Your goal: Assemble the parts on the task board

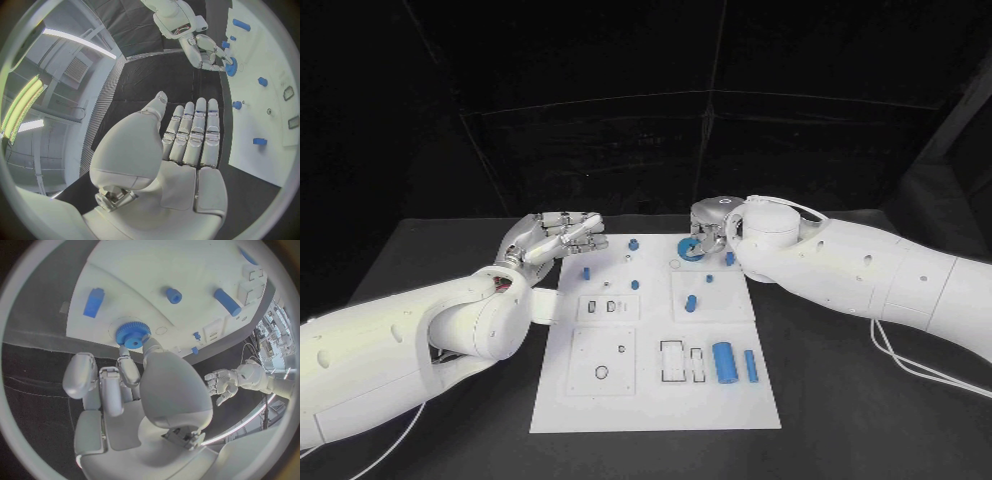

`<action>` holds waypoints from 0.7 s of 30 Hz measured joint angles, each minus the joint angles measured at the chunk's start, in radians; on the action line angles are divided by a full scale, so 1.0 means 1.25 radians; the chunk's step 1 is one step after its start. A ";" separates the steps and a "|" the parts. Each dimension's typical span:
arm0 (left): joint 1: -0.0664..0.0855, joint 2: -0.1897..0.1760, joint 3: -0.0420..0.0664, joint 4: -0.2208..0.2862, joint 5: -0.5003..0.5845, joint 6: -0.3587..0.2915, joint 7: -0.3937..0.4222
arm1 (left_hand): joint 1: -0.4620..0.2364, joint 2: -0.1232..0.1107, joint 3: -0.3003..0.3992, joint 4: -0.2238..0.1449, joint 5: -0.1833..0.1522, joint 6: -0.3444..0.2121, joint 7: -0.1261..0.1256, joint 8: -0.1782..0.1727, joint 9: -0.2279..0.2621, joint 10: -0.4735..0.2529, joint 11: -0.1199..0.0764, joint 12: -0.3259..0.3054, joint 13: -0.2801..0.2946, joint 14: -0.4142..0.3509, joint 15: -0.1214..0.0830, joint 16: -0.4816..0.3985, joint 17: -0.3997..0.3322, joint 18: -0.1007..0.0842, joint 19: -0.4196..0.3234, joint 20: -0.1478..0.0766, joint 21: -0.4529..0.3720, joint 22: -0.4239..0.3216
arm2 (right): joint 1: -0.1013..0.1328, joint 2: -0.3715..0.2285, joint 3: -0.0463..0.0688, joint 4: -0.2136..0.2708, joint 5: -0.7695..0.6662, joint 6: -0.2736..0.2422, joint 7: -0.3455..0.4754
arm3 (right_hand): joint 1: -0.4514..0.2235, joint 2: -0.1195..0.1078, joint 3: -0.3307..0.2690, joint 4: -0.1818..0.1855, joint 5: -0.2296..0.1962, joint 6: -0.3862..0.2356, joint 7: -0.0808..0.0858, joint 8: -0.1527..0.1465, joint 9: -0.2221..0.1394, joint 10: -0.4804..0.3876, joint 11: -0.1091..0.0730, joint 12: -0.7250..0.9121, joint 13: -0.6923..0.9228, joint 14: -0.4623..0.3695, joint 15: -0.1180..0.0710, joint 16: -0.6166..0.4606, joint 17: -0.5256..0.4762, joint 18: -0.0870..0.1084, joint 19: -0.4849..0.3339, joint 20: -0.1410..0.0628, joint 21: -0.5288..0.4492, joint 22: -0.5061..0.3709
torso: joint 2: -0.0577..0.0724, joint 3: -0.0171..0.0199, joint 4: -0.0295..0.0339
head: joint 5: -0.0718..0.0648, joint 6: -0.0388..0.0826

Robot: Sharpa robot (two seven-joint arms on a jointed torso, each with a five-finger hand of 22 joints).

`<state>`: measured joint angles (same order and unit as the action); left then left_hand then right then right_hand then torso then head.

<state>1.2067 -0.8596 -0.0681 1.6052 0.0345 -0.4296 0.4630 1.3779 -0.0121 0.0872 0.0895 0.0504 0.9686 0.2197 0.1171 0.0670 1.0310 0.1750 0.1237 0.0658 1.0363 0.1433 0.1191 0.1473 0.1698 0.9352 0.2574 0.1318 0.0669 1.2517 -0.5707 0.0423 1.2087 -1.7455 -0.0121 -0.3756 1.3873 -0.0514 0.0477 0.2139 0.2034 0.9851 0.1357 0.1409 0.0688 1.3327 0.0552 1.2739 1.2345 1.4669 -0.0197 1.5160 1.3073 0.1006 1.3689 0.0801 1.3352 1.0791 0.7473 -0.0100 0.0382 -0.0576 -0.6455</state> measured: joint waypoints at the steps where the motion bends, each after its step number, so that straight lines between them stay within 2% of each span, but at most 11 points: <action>1: 0.000 0.000 0.000 0.000 0.000 0.000 0.000 | 0.000 0.000 0.000 0.000 0.000 0.000 0.000 0.000 0.000 0.000 0.000 0.000 0.000 0.000 0.000 0.000 0.000 0.000 0.000 0.000 0.000 0.000 | 0.000 0.000 0.000 0.001 -0.002 0.000 -0.001 | 0.002 -0.001 0.002 -0.002 0.000 0.000 0.000 -0.002 -0.001 0.000 0.000 0.000 0.000 0.000 0.000 0.000 0.000 0.000 0.000 0.000 0.000 0.000 | 0.000 0.0000 0.0000 | 0.000 0.000; 6: 0.000 0.000 0.000 0.000 0.000 0.000 -0.001 | 0.000 0.000 0.000 0.000 0.000 0.000 0.000 0.000 0.000 0.000 0.000 0.000 0.000 0.000 0.000 0.000 0.000 0.000 0.000 0.000 -0.003 0.000 | 0.000 0.000 -0.002 0.007 -0.013 0.000 -0.004 | 0.007 0.003 0.017 -0.017 0.018 0.006 0.000 -0.006 -0.002 0.000 0.000 0.000 0.002 0.000 0.000 0.000 0.000 0.000 0.000 0.000 0.000 0.003 | 0.000 0.0001 0.0000 | 0.001 -0.001; 13: 0.000 0.000 0.000 -0.001 0.000 0.001 -0.003 | 0.000 0.000 0.002 -0.002 0.000 0.000 0.000 0.000 0.000 0.000 0.000 0.000 0.000 0.000 0.000 -0.003 0.000 0.000 0.000 0.000 -0.003 0.000 | -0.004 -0.014 -0.004 0.034 -0.023 -0.018 -0.006 | 0.005 0.006 0.038 -0.004 0.051 0.010 0.001 -0.004 -0.002 0.004 -0.004 0.000 0.005 0.000 0.000 0.000 0.001 0.000 0.000 0.000 0.007 0.010 | 0.000 0.0007 0.0000 | 0.004 -0.001; 21: 0.000 0.000 0.000 -0.003 0.000 0.002 -0.003 | 0.000 0.000 0.002 -0.002 0.000 0.000 0.000 0.000 0.000 0.000 0.000 0.000 0.000 0.000 0.000 -0.003 0.000 0.000 0.000 0.000 -0.003 0.000 | -0.007 -0.027 -0.005 0.093 -0.035 -0.089 -0.015 | -0.013 0.000 0.057 -0.002 0.083 0.010 0.001 -0.004 -0.002 0.004 -0.004 0.000 0.007 0.000 0.000 0.000 0.001 0.000 0.009 -0.003 0.015 0.026 | 0.000 0.0002 -0.0002 | 0.003 0.001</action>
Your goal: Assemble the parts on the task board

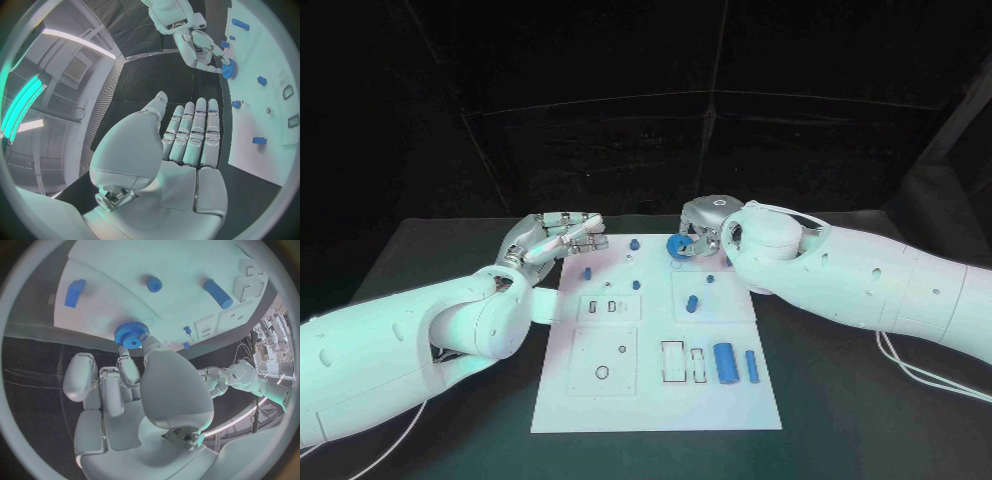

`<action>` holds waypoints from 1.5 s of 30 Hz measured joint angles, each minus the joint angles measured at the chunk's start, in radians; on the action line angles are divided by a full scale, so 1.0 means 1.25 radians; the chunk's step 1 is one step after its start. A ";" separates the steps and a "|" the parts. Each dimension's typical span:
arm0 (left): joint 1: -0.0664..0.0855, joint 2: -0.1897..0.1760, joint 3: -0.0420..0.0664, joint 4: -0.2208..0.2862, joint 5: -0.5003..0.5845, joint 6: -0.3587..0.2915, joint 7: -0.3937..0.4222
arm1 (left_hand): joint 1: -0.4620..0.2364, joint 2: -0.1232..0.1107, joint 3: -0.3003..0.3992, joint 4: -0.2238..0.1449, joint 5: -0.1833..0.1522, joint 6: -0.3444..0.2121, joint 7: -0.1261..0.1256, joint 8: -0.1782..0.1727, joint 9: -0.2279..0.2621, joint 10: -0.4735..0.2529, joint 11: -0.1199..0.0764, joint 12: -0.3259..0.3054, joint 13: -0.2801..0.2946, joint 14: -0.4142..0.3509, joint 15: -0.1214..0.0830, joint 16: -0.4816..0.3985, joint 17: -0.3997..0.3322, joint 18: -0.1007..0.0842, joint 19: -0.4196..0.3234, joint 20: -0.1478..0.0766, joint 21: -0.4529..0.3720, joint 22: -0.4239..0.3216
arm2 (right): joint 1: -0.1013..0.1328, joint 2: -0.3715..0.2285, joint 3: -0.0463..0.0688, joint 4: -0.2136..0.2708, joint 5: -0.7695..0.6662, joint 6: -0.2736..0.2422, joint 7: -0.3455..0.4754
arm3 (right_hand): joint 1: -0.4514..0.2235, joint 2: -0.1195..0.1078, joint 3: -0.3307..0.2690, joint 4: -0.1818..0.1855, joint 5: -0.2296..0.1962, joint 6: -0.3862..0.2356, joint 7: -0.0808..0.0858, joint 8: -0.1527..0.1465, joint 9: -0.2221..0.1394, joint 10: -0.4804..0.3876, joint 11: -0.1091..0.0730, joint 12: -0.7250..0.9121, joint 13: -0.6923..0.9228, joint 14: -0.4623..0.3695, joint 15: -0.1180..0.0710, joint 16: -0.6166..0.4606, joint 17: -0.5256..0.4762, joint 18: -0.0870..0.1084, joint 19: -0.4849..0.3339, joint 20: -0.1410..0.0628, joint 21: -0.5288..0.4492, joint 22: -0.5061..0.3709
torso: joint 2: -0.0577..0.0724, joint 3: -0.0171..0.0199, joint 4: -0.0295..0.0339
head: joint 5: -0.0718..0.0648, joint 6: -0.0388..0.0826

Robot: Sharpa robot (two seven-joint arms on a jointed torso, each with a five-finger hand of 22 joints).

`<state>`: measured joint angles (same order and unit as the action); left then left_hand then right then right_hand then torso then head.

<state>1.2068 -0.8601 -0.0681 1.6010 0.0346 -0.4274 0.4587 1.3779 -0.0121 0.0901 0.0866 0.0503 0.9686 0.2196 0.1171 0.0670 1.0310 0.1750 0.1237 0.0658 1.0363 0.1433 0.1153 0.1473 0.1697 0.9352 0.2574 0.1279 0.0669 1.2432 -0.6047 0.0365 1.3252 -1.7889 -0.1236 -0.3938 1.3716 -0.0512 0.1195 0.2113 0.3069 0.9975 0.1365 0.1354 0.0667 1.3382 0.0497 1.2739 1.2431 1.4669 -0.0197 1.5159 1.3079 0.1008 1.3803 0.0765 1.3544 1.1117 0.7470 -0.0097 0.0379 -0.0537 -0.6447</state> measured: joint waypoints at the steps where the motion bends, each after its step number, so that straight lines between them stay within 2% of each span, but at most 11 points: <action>1: 0.000 0.000 0.000 0.000 0.000 0.000 0.000 | 0.000 0.000 0.000 0.000 0.000 0.000 0.000 0.000 0.000 0.000 0.000 0.000 0.000 0.000 0.000 0.000 0.000 0.000 0.000 0.000 0.000 0.000 | 0.000 0.000 0.000 0.007 -0.002 -0.010 -0.001 | 0.000 0.000 0.000 0.000 0.001 0.000 0.000 0.000 0.000 0.000 0.000 0.000 0.000 0.000 0.000 0.003 0.000 0.000 0.001 -0.001 0.000 0.003 | 0.000 -0.0001 0.0000 | 0.000 0.000; 6: 0.000 -0.001 0.000 -0.001 0.000 0.001 0.000 | 0.000 0.000 0.000 0.000 0.000 0.000 0.000 0.000 0.000 0.000 0.000 0.000 0.000 0.000 0.000 0.000 0.000 0.000 0.000 0.000 0.000 0.000 | 0.000 0.006 0.000 0.033 -0.014 -0.053 -0.010 | 0.000 0.000 0.000 0.000 0.001 0.000 0.000 0.000 0.000 0.000 0.000 0.000 0.001 0.000 0.000 0.003 0.000 0.000 0.004 0.002 0.003 0.009 | 0.000 -0.0008 0.0012 | 0.000 0.001; 12: 0.000 -0.002 0.000 -0.002 0.000 0.001 0.000 | 0.000 0.000 0.000 0.000 0.000 0.000 0.000 0.000 0.000 0.000 0.000 0.000 0.000 0.000 0.000 0.000 0.000 0.000 0.000 0.000 0.000 0.000 | -0.001 0.042 0.000 0.029 -0.024 -0.069 -0.016 | -0.004 -0.004 0.007 0.000 0.001 0.000 0.000 -0.002 0.000 0.000 0.000 0.000 0.003 0.000 0.000 0.003 0.000 0.000 0.004 0.002 0.004 0.010 | 0.000 -0.0016 0.0017 | 0.002 0.001; 24: 0.000 -0.002 0.000 -0.004 0.000 0.001 -0.001 | 0.000 0.000 0.000 0.000 0.000 0.000 0.000 0.000 0.000 0.000 0.000 0.000 0.000 0.000 0.000 0.000 0.000 0.000 0.000 0.000 0.000 0.000 | -0.019 0.108 -0.003 -0.012 -0.028 -0.068 -0.014 | -0.004 -0.004 0.009 0.002 -0.004 -0.001 0.000 -0.005 0.000 0.000 0.000 0.000 0.003 0.000 0.000 0.003 0.000 0.000 0.004 0.002 0.004 0.010 | 0.000 -0.0020 0.0028 | 0.009 -0.003; 28: 0.000 -0.001 0.000 -0.005 0.000 0.001 -0.001 | 0.000 0.000 0.000 0.000 0.000 0.000 0.000 0.000 0.000 0.000 0.000 0.000 0.000 0.000 0.000 0.000 0.000 0.000 0.000 0.000 0.000 0.000 | -0.020 0.119 -0.014 -0.020 -0.028 -0.064 -0.012 | -0.004 -0.004 0.011 0.000 -0.004 -0.002 0.001 -0.006 0.000 0.000 0.000 0.000 0.003 0.000 0.000 0.003 0.000 0.000 0.004 0.002 0.004 0.010 | 0.000 -0.0019 0.0022 | 0.011 -0.005; 32: 0.000 -0.001 0.000 -0.005 0.000 0.002 -0.001 | 0.000 0.000 0.000 0.000 0.000 0.000 0.000 0.000 0.000 0.000 0.000 0.000 0.000 0.000 0.000 0.000 0.000 0.000 0.000 0.000 0.000 0.000 | -0.022 0.130 -0.019 -0.030 -0.028 -0.058 -0.009 | -0.004 -0.004 0.011 0.000 -0.004 -0.002 0.001 -0.007 0.000 0.000 0.000 0.000 0.003 0.000 0.000 0.003 0.000 0.000 0.004 0.002 0.004 0.011 | 0.000 -0.0012 0.0008 | 0.012 -0.006; 45: 0.000 0.002 0.000 -0.007 0.000 0.002 -0.001 | 0.000 0.000 0.000 0.000 0.000 0.000 0.000 0.000 0.000 0.000 0.000 0.000 0.000 0.000 0.000 0.000 0.000 0.000 0.000 0.000 0.000 0.000 | -0.021 0.155 -0.022 -0.064 -0.027 -0.051 -0.005 | -0.008 -0.009 0.011 0.000 -0.009 -0.004 0.002 -0.009 0.000 0.000 0.000 0.000 0.003 0.000 0.000 0.003 0.000 0.000 0.004 0.002 0.004 0.012 | 0.000 -0.0001 0.0004 | 0.015 -0.007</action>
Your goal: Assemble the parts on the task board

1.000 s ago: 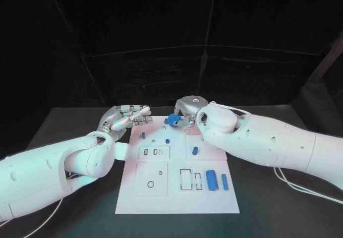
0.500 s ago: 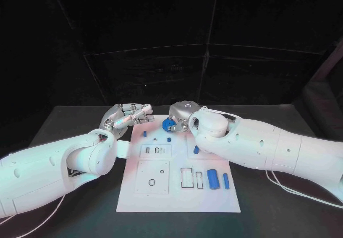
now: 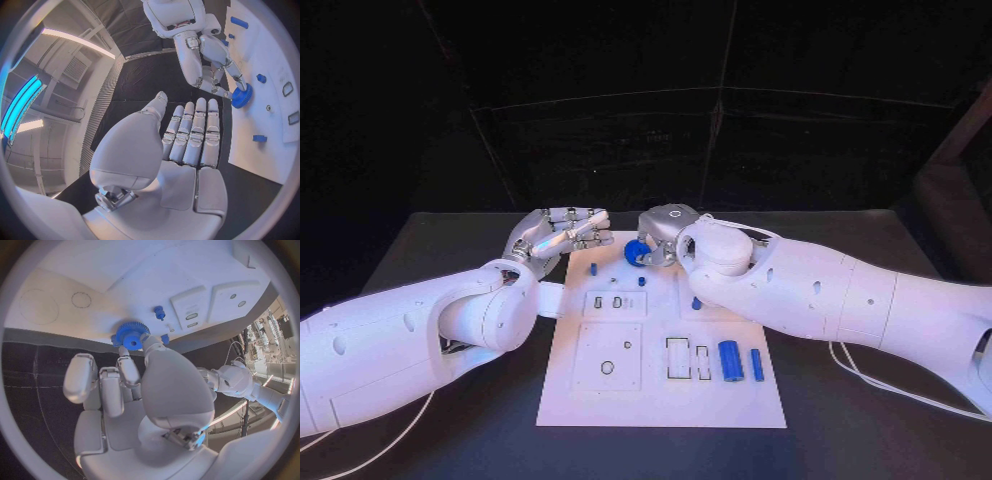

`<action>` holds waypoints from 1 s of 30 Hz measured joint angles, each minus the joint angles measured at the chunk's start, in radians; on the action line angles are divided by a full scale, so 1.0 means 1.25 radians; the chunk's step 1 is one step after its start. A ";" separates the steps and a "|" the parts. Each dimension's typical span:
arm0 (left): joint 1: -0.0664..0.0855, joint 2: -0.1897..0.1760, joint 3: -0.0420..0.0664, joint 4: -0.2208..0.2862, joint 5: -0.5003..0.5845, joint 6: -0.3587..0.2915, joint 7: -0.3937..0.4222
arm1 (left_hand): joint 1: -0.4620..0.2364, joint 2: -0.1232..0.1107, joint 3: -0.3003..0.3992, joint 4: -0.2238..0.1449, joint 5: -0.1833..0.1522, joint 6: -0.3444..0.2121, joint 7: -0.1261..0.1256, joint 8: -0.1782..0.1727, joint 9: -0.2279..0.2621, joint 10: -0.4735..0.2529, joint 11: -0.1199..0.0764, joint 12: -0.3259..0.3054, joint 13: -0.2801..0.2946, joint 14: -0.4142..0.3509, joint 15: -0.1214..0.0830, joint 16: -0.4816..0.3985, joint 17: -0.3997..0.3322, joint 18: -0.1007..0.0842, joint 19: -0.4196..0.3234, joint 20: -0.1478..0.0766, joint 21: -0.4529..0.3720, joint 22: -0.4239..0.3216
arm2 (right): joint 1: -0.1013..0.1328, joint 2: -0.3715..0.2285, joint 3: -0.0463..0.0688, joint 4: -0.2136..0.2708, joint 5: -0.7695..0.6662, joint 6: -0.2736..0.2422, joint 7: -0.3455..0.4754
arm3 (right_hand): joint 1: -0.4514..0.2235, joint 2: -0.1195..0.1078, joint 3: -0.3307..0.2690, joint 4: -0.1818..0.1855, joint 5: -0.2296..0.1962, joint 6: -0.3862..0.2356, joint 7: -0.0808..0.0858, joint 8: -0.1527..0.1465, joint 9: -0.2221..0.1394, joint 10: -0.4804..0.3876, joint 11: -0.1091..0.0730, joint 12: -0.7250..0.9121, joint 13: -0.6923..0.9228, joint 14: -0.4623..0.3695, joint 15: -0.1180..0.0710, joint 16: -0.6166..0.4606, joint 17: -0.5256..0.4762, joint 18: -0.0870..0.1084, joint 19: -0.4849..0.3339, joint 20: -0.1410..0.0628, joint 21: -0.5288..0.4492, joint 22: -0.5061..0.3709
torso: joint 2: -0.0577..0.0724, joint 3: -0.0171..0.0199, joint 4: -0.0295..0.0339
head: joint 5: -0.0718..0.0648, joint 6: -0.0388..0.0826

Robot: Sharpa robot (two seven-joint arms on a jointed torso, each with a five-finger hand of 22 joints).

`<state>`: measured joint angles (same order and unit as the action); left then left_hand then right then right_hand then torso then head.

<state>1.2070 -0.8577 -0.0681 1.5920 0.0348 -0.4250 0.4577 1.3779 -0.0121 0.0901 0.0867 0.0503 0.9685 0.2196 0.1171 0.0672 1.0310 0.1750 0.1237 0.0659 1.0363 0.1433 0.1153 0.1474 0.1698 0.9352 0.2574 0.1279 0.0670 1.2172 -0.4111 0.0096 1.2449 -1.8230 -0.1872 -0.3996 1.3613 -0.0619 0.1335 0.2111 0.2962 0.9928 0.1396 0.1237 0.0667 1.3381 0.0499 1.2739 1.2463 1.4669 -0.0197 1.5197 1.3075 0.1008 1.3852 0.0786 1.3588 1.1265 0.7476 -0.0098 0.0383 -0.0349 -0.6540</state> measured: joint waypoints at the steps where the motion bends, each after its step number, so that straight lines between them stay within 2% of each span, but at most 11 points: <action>1: 0.000 0.000 0.000 0.000 0.000 0.000 0.000 | 0.000 0.000 0.000 0.000 0.000 0.000 0.000 0.000 0.000 0.000 0.000 0.000 0.000 0.000 0.000 0.000 0.000 0.000 0.000 0.000 0.000 0.000 | 0.000 0.002 0.000 -0.002 0.000 0.000 0.000 | 0.000 0.000 0.002 0.000 0.000 0.000 0.000 0.000 0.000 0.000 0.000 0.000 0.000 0.000 0.000 0.000 0.000 0.000 0.000 0.000 0.000 0.000 | 0.000 0.0000 0.0000 | 0.000 0.000; 4: 0.000 0.001 0.000 -0.001 0.000 0.000 0.000 | 0.004 0.004 0.000 0.000 0.000 0.000 0.000 0.000 0.000 0.000 0.000 0.000 0.000 0.000 0.000 0.000 0.000 0.000 0.000 0.000 0.000 0.000 | 0.000 0.008 0.000 -0.011 0.000 0.001 0.001 | -0.009 -0.009 0.005 0.000 -0.012 -0.002 0.002 -0.003 0.000 0.000 0.000 -0.004 -0.001 0.000 0.000 0.000 0.000 0.000 0.000 0.000 0.000 0.000 | 0.000 0.0001 0.0000 | 0.001 0.000; 5: 0.000 0.001 0.000 -0.001 0.000 0.000 0.000 | 0.004 0.004 0.000 0.000 0.000 0.000 0.000 0.000 -0.001 0.000 0.000 0.000 0.000 0.000 0.000 0.000 0.000 0.000 0.000 0.000 0.000 0.000 | 0.000 0.010 0.000 -0.014 0.000 0.001 0.001 | -0.013 -0.013 0.009 0.002 -0.031 -0.007 0.002 -0.006 0.001 0.000 0.000 -0.004 -0.001 0.000 0.000 0.000 0.000 0.000 0.002 0.002 0.000 0.000 | 0.000 0.0001 -0.0001 | 0.001 0.000; 7: 0.000 0.002 0.000 -0.001 0.000 0.000 0.000 | 0.004 0.004 0.000 0.000 0.000 0.000 0.000 0.000 -0.001 0.000 0.000 0.000 0.000 0.000 0.000 0.000 0.000 0.000 0.000 0.000 0.000 0.000 | 0.000 0.014 0.000 -0.018 0.001 0.003 0.002 | -0.043 -0.018 -0.004 0.015 -0.103 -0.020 0.005 -0.014 0.002 0.003 0.003 -0.004 -0.001 0.000 0.000 0.000 0.000 0.000 0.004 0.004 0.003 0.002 | 0.000 0.0000 -0.0002 | 0.001 0.000; 8: 0.000 0.002 0.000 -0.001 0.000 0.000 0.000 | 0.004 0.004 0.000 0.000 0.000 0.000 0.000 0.000 -0.001 0.000 0.000 0.000 0.000 0.000 0.000 0.000 0.000 0.000 0.000 0.000 0.000 0.000 | 0.000 0.016 0.000 -0.020 0.001 0.004 0.003 | -0.056 -0.021 -0.012 0.023 -0.122 -0.025 0.007 -0.017 0.001 0.003 0.003 -0.004 -0.001 0.000 0.000 0.000 0.000 0.000 0.004 0.004 0.003 0.002 | 0.000 0.0000 -0.0002 | 0.001 0.000; 10: 0.000 0.002 0.000 -0.002 0.000 0.000 0.000 | 0.004 0.004 0.000 0.000 0.000 0.000 0.000 0.000 -0.001 0.000 0.000 0.000 0.000 0.000 0.000 0.000 0.000 0.000 0.000 0.000 0.000 0.000 | 0.000 0.019 -0.001 -0.024 0.002 0.006 0.005 | -0.069 -0.026 -0.021 0.033 -0.135 -0.026 0.009 -0.018 0.001 0.000 0.006 -0.004 -0.001 0.000 0.000 0.000 0.000 0.000 0.004 0.004 0.003 0.002 | 0.000 0.0000 -0.0003 | 0.001 -0.001; 19: 0.000 0.002 0.000 -0.002 0.000 0.000 -0.001 | 0.004 0.004 0.000 0.000 0.000 0.000 0.000 0.000 -0.001 0.000 0.000 0.000 0.000 0.000 0.000 0.000 0.000 0.000 0.000 0.000 0.000 0.000 | 0.000 0.027 -0.001 -0.034 0.007 0.015 0.009 | -0.079 -0.032 -0.034 0.045 -0.136 -0.033 0.010 -0.022 0.001 -0.003 0.009 -0.004 -0.001 0.000 0.000 0.000 0.000 0.000 0.004 0.004 0.003 0.003 | 0.000 -0.0002 -0.0003 | 0.000 -0.002; 22: 0.000 0.002 0.000 -0.002 0.000 0.001 -0.001 | 0.004 0.004 0.000 0.000 0.000 0.000 0.000 0.000 -0.001 0.000 0.000 0.000 0.000 0.000 0.000 0.000 0.000 0.000 0.000 0.000 0.000 0.000 | 0.000 0.027 -0.001 -0.034 0.009 0.015 0.009 | -0.085 -0.029 -0.040 0.051 -0.136 -0.033 0.010 -0.025 0.001 -0.003 0.009 -0.004 -0.001 -0.001 0.001 0.000 0.000 0.000 0.007 0.007 0.003 0.003 | 0.000 -0.0003 -0.0004 | 0.001 -0.002; 25: 0.000 0.002 0.000 -0.003 0.000 0.001 -0.001 | 0.004 0.004 0.000 0.000 0.000 0.000 0.000 0.000 -0.001 0.000 0.000 0.000 0.000 0.000 0.000 0.000 0.000 0.000 0.000 0.000 0.000 0.000 | 0.000 0.017 -0.001 -0.025 0.010 0.013 0.010 | -0.104 -0.027 -0.053 0.063 -0.126 -0.036 0.013 -0.026 0.001 -0.002 0.009 -0.004 0.002 0.000 0.006 0.000 0.000 0.000 0.007 0.007 0.003 0.003 | 0.000 -0.0002 -0.0006 | 0.002 -0.002; 30: 0.000 0.000 0.000 -0.004 0.000 0.001 -0.001 | 0.004 0.004 0.000 0.000 0.000 0.000 0.000 0.000 -0.001 0.000 0.000 0.000 0.000 0.000 0.000 0.000 0.000 0.000 0.000 0.000 0.000 0.000 | 0.000 -0.022 -0.001 0.006 0.014 -0.011 0.013 | -0.113 -0.019 -0.071 0.061 -0.104 -0.038 0.016 -0.030 0.001 0.000 0.012 -0.004 0.006 0.000 0.006 0.000 0.000 0.000 0.004 0.010 0.003 0.006 | 0.000 0.0008 -0.0026 | 0.004 0.000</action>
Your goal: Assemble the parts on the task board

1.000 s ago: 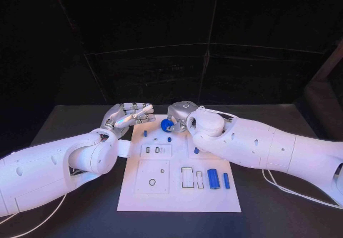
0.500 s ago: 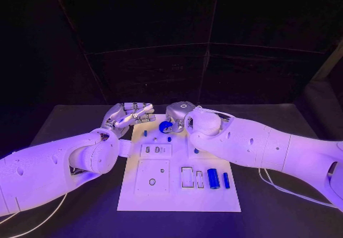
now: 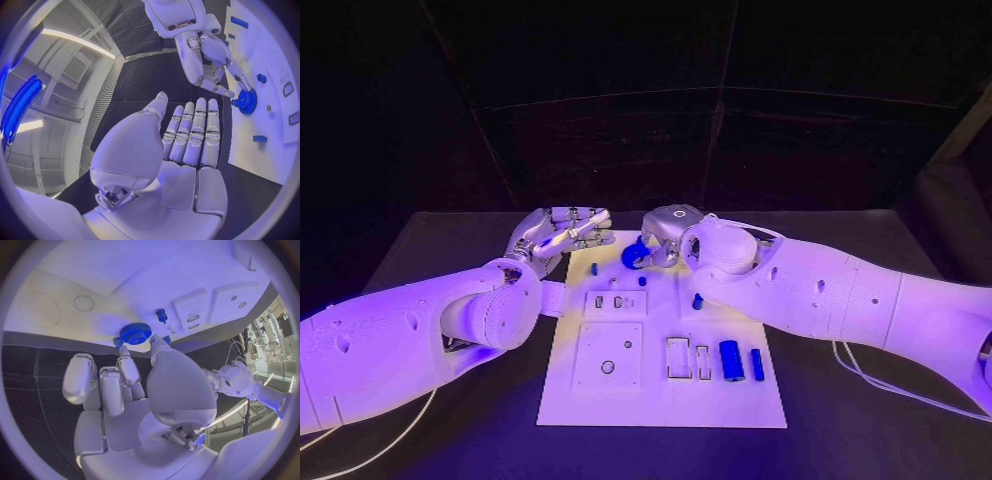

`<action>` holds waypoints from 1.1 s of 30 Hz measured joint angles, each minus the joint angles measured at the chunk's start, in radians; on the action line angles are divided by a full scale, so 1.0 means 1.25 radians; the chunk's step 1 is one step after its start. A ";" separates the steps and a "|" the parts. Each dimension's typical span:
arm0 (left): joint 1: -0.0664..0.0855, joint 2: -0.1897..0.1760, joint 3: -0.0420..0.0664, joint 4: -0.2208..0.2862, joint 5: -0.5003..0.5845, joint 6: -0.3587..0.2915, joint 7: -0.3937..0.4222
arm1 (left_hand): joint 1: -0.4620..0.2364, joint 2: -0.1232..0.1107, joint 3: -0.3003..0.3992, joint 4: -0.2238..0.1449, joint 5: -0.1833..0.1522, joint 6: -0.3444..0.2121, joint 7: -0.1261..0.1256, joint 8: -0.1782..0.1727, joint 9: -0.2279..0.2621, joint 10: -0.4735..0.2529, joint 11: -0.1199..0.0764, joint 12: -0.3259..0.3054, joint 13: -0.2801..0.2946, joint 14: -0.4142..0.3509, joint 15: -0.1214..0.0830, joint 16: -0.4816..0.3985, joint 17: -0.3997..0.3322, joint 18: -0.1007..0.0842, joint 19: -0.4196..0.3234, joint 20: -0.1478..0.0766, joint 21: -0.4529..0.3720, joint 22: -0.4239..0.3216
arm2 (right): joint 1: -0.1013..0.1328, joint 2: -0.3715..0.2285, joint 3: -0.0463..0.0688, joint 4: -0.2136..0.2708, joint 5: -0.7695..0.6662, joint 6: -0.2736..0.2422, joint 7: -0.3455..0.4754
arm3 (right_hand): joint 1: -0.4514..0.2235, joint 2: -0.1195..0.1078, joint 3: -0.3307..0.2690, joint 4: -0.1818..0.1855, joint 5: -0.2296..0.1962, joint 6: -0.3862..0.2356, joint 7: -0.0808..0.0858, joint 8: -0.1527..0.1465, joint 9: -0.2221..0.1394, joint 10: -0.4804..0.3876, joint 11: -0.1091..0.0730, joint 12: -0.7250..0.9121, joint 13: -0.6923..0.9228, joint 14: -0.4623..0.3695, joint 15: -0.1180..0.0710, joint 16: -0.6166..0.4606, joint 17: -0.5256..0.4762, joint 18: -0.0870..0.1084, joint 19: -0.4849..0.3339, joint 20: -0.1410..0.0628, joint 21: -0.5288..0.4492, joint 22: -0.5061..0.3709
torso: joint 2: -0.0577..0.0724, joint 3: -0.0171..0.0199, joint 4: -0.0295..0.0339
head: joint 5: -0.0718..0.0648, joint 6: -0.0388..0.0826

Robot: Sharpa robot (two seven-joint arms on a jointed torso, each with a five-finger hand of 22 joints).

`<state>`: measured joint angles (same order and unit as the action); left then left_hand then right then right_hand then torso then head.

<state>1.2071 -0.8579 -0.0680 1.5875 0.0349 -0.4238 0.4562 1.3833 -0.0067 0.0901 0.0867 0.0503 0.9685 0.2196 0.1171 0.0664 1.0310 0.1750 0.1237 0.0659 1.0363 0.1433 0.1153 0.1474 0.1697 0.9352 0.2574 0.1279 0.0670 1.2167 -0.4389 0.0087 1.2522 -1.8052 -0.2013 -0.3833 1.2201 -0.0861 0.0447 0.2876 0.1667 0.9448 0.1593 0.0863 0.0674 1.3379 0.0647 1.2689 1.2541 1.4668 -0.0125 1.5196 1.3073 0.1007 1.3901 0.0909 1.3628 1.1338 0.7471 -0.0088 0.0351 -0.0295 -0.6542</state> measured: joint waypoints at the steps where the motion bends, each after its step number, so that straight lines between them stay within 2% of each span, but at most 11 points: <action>1: 0.000 -0.001 0.000 0.000 0.000 0.000 0.000 | 0.000 0.000 0.000 0.000 0.000 0.000 0.000 0.000 0.000 0.000 0.000 0.000 0.000 0.000 0.000 0.000 0.000 0.000 0.000 0.000 0.000 0.000 | 0.000 -0.011 0.000 0.008 0.002 -0.010 0.002 | 0.000 0.000 -0.001 -0.001 0.008 0.000 0.000 0.000 0.000 0.000 0.000 0.000 0.000 0.000 0.000 0.000 0.000 0.000 0.000 0.000 0.003 0.000 | 0.000 0.0002 -0.0005 | 0.000 0.001; 3: 0.000 -0.003 0.000 0.000 0.000 0.000 0.000 | 0.000 0.000 0.000 0.000 0.000 0.000 0.000 0.000 0.000 0.000 0.000 0.000 0.000 0.000 0.000 0.000 0.000 0.000 0.000 0.000 0.000 0.000 | 0.000 -0.042 0.000 0.031 0.009 -0.039 0.010 | 0.002 0.002 -0.005 -0.004 0.025 0.000 0.000 0.000 0.000 0.000 0.000 0.000 0.000 0.000 0.000 0.000 0.000 0.000 0.000 0.000 0.003 0.000 | 0.000 0.0005 -0.0013 | 0.000 0.002; 5: 0.000 -0.005 0.000 0.000 0.000 0.000 0.000 | 0.000 0.000 0.000 0.000 0.000 0.000 0.000 0.000 0.000 0.000 0.000 0.000 0.000 0.000 0.000 0.000 0.000 0.000 0.000 0.000 0.000 0.000 | 0.000 -0.075 0.000 0.053 0.022 -0.069 0.025 | 0.014 0.014 -0.005 -0.004 0.039 0.000 0.000 0.000 0.000 -0.001 0.001 0.000 -0.001 0.000 0.000 0.000 0.000 0.000 0.000 0.000 0.003 -0.001 | -0.001 0.0007 -0.0021 | 0.001 0.004; 8: 0.000 -0.008 0.000 0.000 0.000 0.001 -0.001 | 0.000 0.000 0.000 -0.005 0.000 0.000 0.000 0.000 0.000 0.000 0.000 -0.003 0.000 0.000 0.000 0.000 0.000 0.000 0.000 0.000 0.000 0.000 | 0.000 -0.137 0.000 0.093 0.065 -0.115 0.064 | 0.055 0.022 -0.001 -0.028 0.038 0.000 0.000 0.000 0.001 -0.004 0.004 -0.002 -0.002 0.000 0.000 -0.006 0.000 0.000 0.000 0.000 0.003 -0.008 | -0.002 0.0008 -0.0038 | 0.001 0.005; 12: 0.000 -0.011 0.000 0.000 0.000 0.001 -0.001 | 0.000 0.000 0.000 -0.004 0.000 0.000 0.000 0.000 0.000 0.000 0.000 -0.003 0.000 0.000 0.000 0.000 0.000 0.000 0.000 0.000 0.000 0.000 | 0.002 -0.221 0.000 0.127 0.164 -0.155 0.134 | 0.102 0.017 0.001 -0.055 0.035 0.004 -0.004 0.000 0.002 -0.004 0.004 -0.003 -0.002 0.000 0.000 -0.006 0.000 0.000 0.000 0.000 0.003 -0.009 | -0.003 0.0018 -0.0087 | 0.004 0.007; 15: 0.000 -0.011 0.000 -0.001 0.000 0.002 -0.001 | 0.000 0.000 0.000 -0.004 0.000 0.000 0.000 0.000 0.000 0.000 0.000 -0.003 0.000 0.000 0.000 0.000 0.000 0.000 0.000 0.000 0.000 0.000 | 0.003 -0.274 -0.001 0.138 0.258 -0.172 0.190 | 0.124 0.007 -0.005 -0.070 0.049 0.007 -0.007 0.000 0.002 -0.004 0.004 -0.007 -0.004 0.000 0.000 -0.006 0.000 0.000 0.000 0.000 0.003 -0.009 | -0.003 0.0034 -0.0131 | 0.006 0.009; 20: 0.000 -0.008 0.000 -0.002 0.000 0.003 -0.001 | 0.000 0.000 0.000 -0.004 0.000 0.000 0.000 0.000 0.000 0.000 0.000 -0.003 0.000 0.000 0.000 0.000 0.000 0.000 0.000 0.000 0.000 0.000 | 0.003 -0.321 -0.001 0.130 0.387 -0.183 0.255 | 0.136 0.004 -0.008 -0.078 0.071 0.007 -0.007 0.000 0.002 -0.005 0.004 -0.011 -0.006 0.000 0.000 -0.006 0.001 0.000 0.000 0.000 0.003 -0.007 | -0.004 0.0048 -0.0173 | 0.002 0.014; 22: 0.000 -0.005 0.000 -0.003 0.000 0.004 -0.001 | 0.000 0.000 0.000 -0.004 0.000 0.000 0.000 0.000 0.000 0.000 0.000 -0.003 0.000 0.000 0.000 0.000 0.000 0.000 0.000 0.000 0.000 0.000 | 0.003 -0.330 -0.001 0.118 0.437 -0.184 0.281 | 0.140 0.000 -0.010 -0.082 0.074 0.007 -0.007 0.000 0.002 -0.007 0.001 -0.012 -0.007 0.000 0.000 -0.006 0.001 0.000 0.000 0.000 0.003 -0.007 | -0.004 0.0052 -0.0176 | 0.000 0.014; 24: 0.000 -0.002 0.000 -0.005 0.000 0.005 -0.001 | 0.000 0.000 0.000 -0.004 0.000 0.000 0.000 0.000 0.000 0.000 0.000 -0.003 0.000 0.000 0.000 0.000 0.000 0.000 0.000 0.000 0.000 0.000 | 0.003 -0.334 -0.001 0.107 0.467 -0.183 0.301 | 0.148 0.003 -0.011 -0.087 0.076 0.007 -0.007 0.000 0.002 -0.007 0.001 -0.012 -0.007 0.000 0.000 -0.006 0.001 0.000 0.000 0.000 0.003 -0.007 | -0.003 0.0063 -0.0176 | -0.003 0.014; 29: 0.000 0.001 0.000 -0.010 0.000 0.007 -0.001 | 0.000 0.000 0.000 -0.004 0.000 0.000 0.000 0.000 0.000 0.000 0.000 -0.003 0.000 0.000 0.000 0.000 0.000 0.000 0.000 0.000 0.000 0.000 | -0.010 -0.334 -0.001 0.072 0.505 -0.173 0.341 | 0.160 0.004 -0.009 -0.092 0.076 0.007 -0.007 0.000 0.002 -0.007 0.001 -0.015 -0.009 0.000 0.000 -0.006 0.001 0.000 0.000 0.000 0.003 -0.005 | -0.003 0.0085 -0.0179 | -0.017 0.014; 33: 0.000 0.004 0.000 -0.013 0.000 0.009 -0.001 | 0.000 0.000 0.000 -0.004 0.000 0.000 0.000 0.000 0.000 0.000 0.000 -0.003 0.000 0.000 0.000 0.000 0.000 0.000 0.000 0.000 0.000 0.000 | -0.022 -0.327 -0.002 0.044 0.515 -0.162 0.362 | 0.162 0.005 -0.009 -0.096 0.076 0.007 -0.007 0.000 0.002 -0.007 0.001 -0.015 -0.009 0.000 0.000 -0.006 0.000 0.000 0.000 0.000 0.003 -0.004 | -0.002 0.0087 -0.0178 | -0.032 0.013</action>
<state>1.2067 -0.8527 -0.0686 1.5710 0.0351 -0.4128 0.4546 1.3833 -0.0067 0.0901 0.0813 0.0503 0.9685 0.2196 0.1171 0.0666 1.0310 0.1750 0.1199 0.0659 1.0363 0.1433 0.1154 0.1474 0.1696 0.9352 0.2574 0.1279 0.0670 1.1888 -0.8482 0.0058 1.3076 -1.1618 -0.4043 0.0687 1.4225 -0.0800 0.0334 0.1670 0.2615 0.9533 0.1508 0.0863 0.0693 1.3289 0.0660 1.2506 1.2431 1.4669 -0.0125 1.5123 1.3079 0.1008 1.3902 0.0909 1.3667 1.1294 0.7441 0.0020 0.0128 -0.0692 -0.6385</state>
